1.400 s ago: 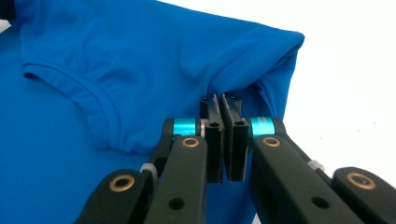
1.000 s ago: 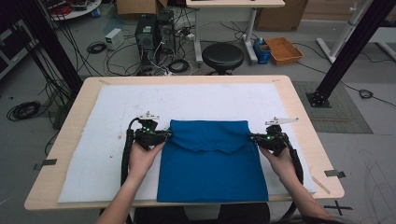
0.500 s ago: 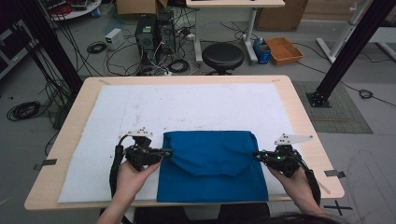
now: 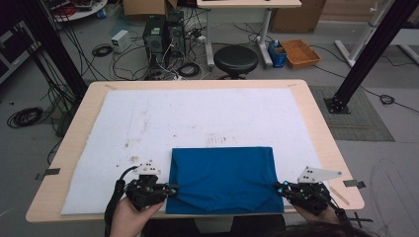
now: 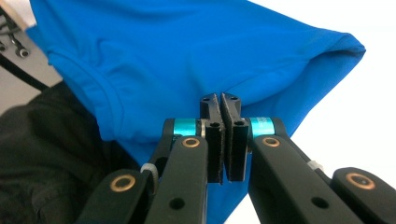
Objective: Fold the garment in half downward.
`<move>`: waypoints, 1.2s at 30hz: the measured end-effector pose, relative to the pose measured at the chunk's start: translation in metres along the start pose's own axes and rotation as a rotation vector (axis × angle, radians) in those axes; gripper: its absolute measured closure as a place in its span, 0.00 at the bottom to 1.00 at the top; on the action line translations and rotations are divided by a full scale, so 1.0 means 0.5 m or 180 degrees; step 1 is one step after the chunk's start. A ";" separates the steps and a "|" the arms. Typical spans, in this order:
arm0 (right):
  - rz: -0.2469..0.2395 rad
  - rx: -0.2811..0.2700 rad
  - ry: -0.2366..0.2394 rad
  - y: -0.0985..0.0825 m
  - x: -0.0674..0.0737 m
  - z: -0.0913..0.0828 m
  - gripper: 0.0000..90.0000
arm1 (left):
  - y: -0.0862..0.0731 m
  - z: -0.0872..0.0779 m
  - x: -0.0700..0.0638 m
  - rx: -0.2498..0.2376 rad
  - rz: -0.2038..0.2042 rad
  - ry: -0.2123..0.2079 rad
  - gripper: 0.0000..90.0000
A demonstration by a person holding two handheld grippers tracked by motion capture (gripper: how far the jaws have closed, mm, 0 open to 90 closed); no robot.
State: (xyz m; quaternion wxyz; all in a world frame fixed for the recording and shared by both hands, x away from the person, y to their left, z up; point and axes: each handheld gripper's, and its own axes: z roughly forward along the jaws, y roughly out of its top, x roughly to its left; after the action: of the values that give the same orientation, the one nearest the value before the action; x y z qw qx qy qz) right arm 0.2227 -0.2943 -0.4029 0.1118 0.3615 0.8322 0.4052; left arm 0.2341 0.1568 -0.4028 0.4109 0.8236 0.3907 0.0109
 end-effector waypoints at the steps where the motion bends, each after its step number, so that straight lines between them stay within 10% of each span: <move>1: -0.0011 0.0017 0.0004 -0.003 0.004 0.000 0.99 | -0.003 0.001 0.000 0.0018 0.0025 0.0014 0.96; 12: -0.0159 0.0069 -0.0154 -0.011 0.003 0.006 0.79 | 0.000 0.003 -0.005 0.0020 0.0106 0.0328 0.63; 22: 0.0118 -0.0163 -0.0465 0.057 -0.108 0.051 0.68 | 0.074 0.018 0.064 -0.0470 0.0425 0.0866 0.56; 29: 0.0556 -0.0126 -0.0585 0.104 -0.187 0.122 0.63 | 0.118 0.074 0.137 -0.0583 0.0243 0.1098 0.56; 36: 0.0778 0.0108 -0.0649 0.107 -0.222 0.181 0.63 | 0.121 0.129 0.199 -0.0252 -0.0037 0.1232 0.58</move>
State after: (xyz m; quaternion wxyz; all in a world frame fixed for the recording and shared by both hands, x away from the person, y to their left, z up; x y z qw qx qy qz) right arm 0.3726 -0.2955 -0.4330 0.1394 0.5012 0.7731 0.3630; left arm 0.3635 0.1572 -0.4341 0.3602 0.7871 0.4664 0.1820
